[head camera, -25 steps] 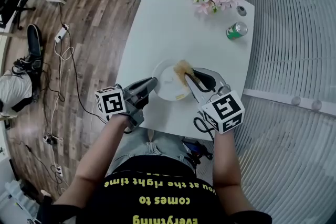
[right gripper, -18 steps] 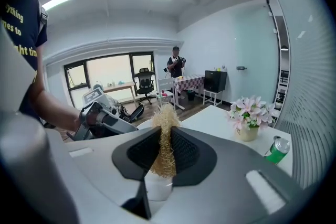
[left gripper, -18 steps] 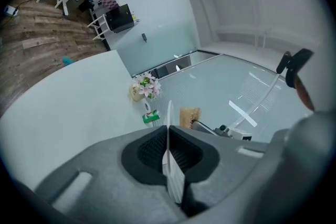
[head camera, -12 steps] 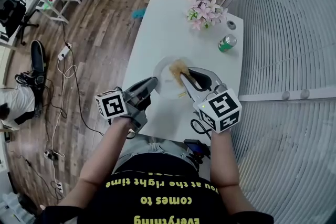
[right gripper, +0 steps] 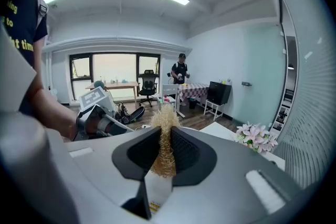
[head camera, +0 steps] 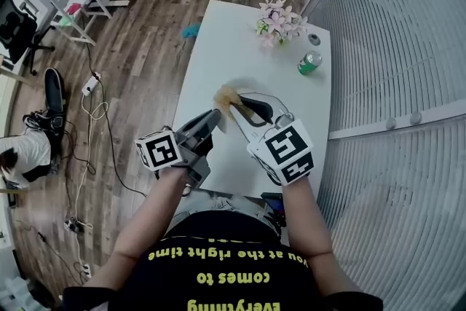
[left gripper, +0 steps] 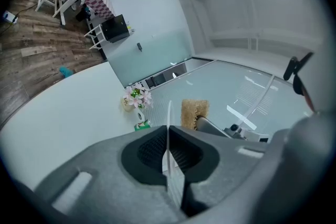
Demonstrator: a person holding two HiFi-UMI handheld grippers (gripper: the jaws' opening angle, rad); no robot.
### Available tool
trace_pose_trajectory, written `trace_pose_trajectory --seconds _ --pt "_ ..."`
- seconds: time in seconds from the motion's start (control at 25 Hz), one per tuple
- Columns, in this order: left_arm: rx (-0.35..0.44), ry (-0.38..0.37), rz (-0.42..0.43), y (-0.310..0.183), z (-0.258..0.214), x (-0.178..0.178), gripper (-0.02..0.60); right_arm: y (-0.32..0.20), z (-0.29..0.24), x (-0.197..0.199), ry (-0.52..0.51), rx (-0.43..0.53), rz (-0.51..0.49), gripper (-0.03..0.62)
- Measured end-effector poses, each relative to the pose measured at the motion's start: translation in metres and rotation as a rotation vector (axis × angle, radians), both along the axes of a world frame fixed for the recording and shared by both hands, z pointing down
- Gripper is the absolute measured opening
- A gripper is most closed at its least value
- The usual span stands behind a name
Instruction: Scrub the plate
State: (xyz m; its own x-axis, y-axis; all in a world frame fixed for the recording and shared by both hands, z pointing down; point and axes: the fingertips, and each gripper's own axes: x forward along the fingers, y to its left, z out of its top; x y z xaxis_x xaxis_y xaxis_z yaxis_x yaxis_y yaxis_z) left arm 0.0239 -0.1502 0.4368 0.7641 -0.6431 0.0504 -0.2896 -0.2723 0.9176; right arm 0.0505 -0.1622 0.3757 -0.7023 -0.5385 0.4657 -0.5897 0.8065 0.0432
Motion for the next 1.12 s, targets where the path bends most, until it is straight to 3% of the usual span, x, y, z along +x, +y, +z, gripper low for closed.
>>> trace_pose_trajectory --seconds 0.16,0.36,0.48,0.64,1.12 --pt "-0.032 0.013 -0.015 0.005 0.002 -0.001 0.014 0.009 0.001 -0.015 0.029 0.014 -0.031 0.06" --pt "0.05 -0.007 0.012 0.003 -0.012 -0.003 0.014 0.007 0.0 -0.016 0.031 0.013 -0.021 0.06" --pt "0.041 -0.009 0.005 0.004 -0.012 -0.003 0.014 0.004 0.0 -0.015 0.029 0.015 -0.014 0.06" --pt "0.091 -0.005 0.017 0.002 -0.021 -0.001 0.014 0.003 0.0 -0.015 0.036 0.017 -0.013 0.061" --pt "0.094 -0.001 0.005 -0.002 -0.022 -0.015 0.014 -0.001 -0.004 -0.018 0.019 0.012 0.007 0.061"
